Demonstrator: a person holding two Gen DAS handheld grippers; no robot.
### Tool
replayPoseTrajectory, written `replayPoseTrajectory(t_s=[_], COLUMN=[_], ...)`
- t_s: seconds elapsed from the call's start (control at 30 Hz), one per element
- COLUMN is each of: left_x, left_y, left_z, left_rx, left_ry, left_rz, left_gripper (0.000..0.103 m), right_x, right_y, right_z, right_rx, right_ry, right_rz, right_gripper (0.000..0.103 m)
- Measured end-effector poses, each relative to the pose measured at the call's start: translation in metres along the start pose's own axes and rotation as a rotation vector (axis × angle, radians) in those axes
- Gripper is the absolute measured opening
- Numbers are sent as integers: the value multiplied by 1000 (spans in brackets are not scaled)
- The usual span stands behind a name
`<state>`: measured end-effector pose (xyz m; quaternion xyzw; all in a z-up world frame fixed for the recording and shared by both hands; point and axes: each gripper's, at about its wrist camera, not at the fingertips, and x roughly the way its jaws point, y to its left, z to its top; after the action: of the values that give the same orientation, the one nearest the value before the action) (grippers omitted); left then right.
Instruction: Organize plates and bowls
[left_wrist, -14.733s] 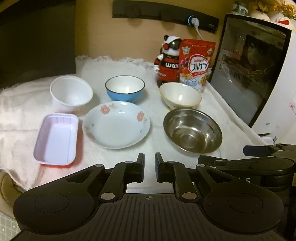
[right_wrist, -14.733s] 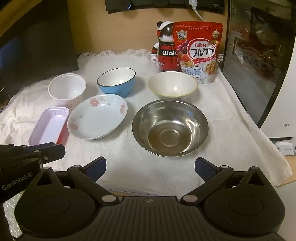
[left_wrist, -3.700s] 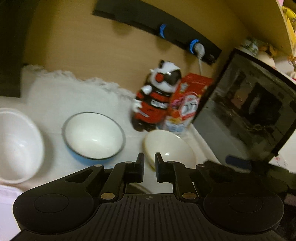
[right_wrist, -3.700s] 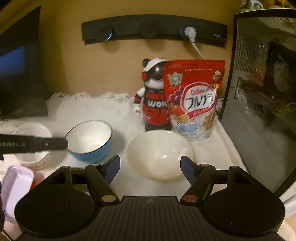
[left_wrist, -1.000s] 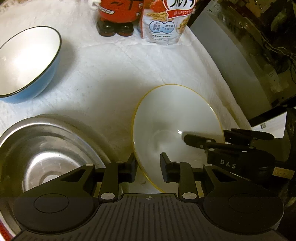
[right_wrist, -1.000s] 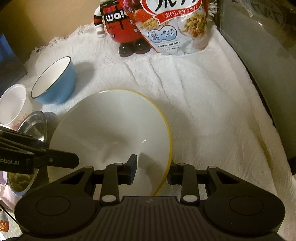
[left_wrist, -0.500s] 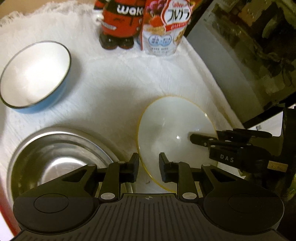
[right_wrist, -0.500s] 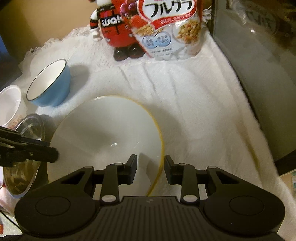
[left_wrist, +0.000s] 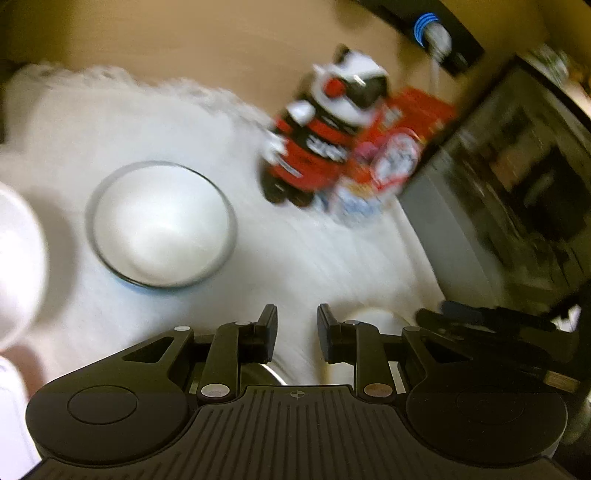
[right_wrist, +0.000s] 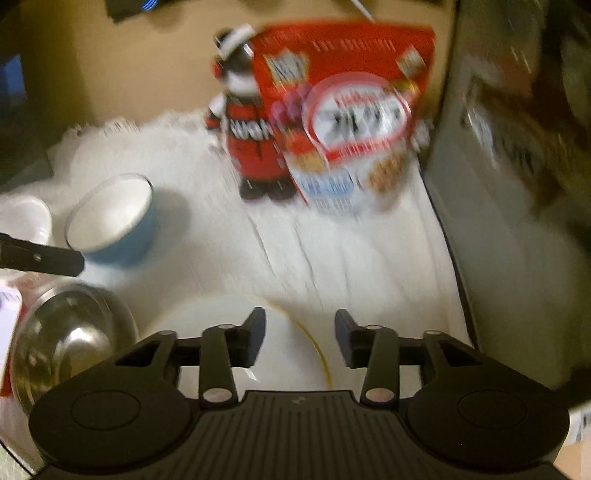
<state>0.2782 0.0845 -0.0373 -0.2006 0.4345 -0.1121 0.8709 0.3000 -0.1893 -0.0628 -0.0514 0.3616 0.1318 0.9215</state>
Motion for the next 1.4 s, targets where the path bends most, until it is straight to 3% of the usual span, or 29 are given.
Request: replayPoseTrajectory(t_s=[0.2, 0.47, 0.6, 0.97, 1.1, 1.2, 1.33, 1.4], left_x=[-21, -38, -39, -34, -21, -6, 26, 41], left_y=[43, 83, 91, 106, 110, 111, 114, 119], left_z=[7, 8, 4, 19, 38, 53, 72, 78], left_rx=[-122, -203, -211, -236, -218, -187, -90, -60], left_ry=[-129, -172, -174, -192, -158, -141, -47, 1], left_rz=[116, 216, 242, 245, 237, 281, 340, 352], left_gripper=[26, 26, 26, 26, 26, 26, 26, 26], right_x=[2, 2, 12, 39, 58, 82, 121, 139], right_y=[47, 81, 90, 91, 87, 86, 88, 95], right_z=[29, 45, 49, 51, 63, 74, 86, 90], right_rx=[-51, -60, -108, -74, -25, 39, 125, 122], right_ry=[-94, -165, -84, 3, 51, 112, 197, 220], right_rz=[40, 61, 150, 189, 238, 282, 332, 314], right_gripper=[61, 68, 68, 68, 67, 66, 63, 62])
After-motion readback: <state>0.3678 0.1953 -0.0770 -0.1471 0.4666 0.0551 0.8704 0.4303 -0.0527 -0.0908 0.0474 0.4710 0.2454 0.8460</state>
